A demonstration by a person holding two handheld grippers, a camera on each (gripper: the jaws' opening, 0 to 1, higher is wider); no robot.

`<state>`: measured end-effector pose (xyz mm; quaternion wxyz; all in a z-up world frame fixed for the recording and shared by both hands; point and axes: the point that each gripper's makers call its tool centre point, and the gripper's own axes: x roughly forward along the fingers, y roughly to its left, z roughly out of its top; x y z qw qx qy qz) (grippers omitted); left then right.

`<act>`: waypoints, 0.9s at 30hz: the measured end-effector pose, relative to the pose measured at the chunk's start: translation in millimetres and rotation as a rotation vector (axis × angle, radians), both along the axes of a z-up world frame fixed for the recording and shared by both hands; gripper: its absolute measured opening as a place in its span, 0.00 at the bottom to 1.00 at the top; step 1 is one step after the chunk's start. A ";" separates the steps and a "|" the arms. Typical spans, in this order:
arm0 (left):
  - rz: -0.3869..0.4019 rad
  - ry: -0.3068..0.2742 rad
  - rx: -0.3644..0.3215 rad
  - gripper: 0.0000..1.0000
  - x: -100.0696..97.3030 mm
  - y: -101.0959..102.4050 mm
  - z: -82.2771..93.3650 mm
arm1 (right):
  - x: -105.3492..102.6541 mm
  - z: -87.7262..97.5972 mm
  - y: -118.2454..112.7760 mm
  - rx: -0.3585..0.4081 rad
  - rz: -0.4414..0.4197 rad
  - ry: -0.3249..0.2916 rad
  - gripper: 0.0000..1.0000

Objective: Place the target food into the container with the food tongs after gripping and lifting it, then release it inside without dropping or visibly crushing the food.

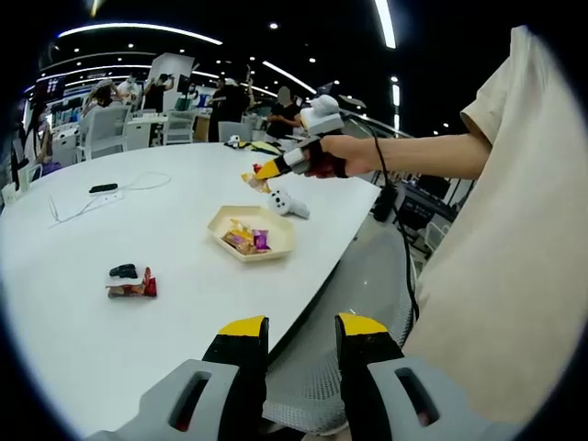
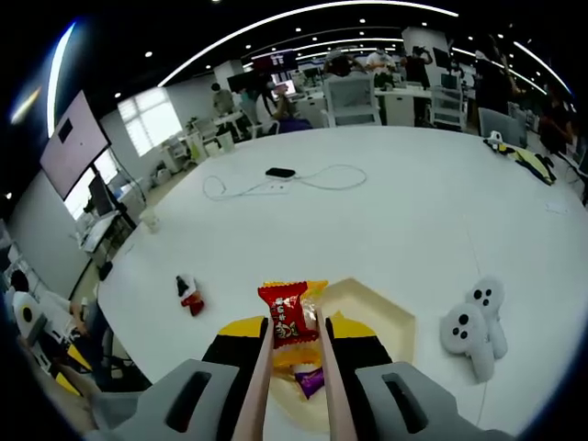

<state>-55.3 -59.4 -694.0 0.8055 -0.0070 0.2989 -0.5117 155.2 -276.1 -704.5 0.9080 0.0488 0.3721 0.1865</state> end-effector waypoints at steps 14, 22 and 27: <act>-0.017 0.006 0.009 0.28 -1.9 -1.9 -1.7 | -2.3 -5.2 -6.8 -0.015 -0.013 0.007 0.24; -0.020 0.008 0.010 0.28 -1.8 -3.1 -2.9 | 0.3 -4.5 -7.6 -0.018 -0.014 0.002 0.24; -0.016 0.011 0.008 0.28 -1.8 -2.8 -3.6 | 0.5 -5.4 -7.9 -0.016 -0.017 0.003 0.24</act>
